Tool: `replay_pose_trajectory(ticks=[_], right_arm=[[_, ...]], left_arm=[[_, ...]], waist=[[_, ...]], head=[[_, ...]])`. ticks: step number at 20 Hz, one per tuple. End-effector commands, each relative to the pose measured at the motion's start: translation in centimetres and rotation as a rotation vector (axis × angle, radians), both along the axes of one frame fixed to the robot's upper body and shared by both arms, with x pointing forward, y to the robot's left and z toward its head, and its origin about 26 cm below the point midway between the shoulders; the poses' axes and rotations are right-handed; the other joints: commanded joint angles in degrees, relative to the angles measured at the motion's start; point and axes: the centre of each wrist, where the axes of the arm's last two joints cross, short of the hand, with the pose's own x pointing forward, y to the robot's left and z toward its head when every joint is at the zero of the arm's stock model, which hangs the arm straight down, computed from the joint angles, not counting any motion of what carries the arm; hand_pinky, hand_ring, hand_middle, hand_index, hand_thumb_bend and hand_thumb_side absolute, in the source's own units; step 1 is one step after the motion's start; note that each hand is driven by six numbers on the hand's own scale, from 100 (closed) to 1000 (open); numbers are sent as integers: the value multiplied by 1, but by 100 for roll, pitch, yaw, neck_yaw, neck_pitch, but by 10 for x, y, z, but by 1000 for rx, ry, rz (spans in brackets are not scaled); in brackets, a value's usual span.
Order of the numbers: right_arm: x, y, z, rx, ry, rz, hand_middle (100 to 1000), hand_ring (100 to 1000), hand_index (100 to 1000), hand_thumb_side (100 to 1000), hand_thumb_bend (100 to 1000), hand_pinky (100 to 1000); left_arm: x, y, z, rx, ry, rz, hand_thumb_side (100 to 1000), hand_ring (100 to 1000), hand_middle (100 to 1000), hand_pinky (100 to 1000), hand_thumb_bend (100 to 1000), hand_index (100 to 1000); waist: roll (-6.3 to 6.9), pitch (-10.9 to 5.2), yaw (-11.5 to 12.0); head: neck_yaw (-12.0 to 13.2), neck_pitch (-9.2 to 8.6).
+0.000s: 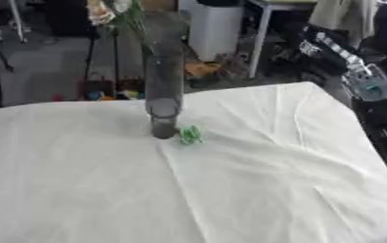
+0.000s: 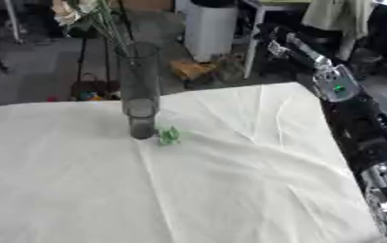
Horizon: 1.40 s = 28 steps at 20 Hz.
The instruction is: Arrange flowers into the vase.
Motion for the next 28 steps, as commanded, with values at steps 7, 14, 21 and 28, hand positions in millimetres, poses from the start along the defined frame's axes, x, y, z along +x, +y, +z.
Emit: replay_pose_trajectory(ticks=[7, 14, 21, 28], right_arm=[[-12, -14, -19, -111, 37, 181, 754, 702, 954, 879, 100, 537], [-17, -14, -36, -131, 63, 245, 753, 702, 954, 866, 100, 537], [-19, -8, -33, -97, 39, 267, 749, 697, 952, 845, 100, 531], [-9, 21, -26, -72, 12, 376, 744, 692, 950, 837, 100, 527]], left_arm=[[2, 5, 9, 41, -20, -12, 857, 691, 740, 582, 754, 819], [1, 6, 5, 50, -5, -16, 859, 692, 741, 581, 751, 819], [3, 3, 7, 51, -10, -25, 856, 694, 742, 580, 749, 818], [3, 1, 6, 49, -8, -34, 855, 694, 742, 579, 749, 817]], waist=[[0, -136, -145], [-14, -171, -240], [43, -180, -255], [80, -205, -294]], head=[[22, 88], [83, 140], [331, 176], [635, 221]])
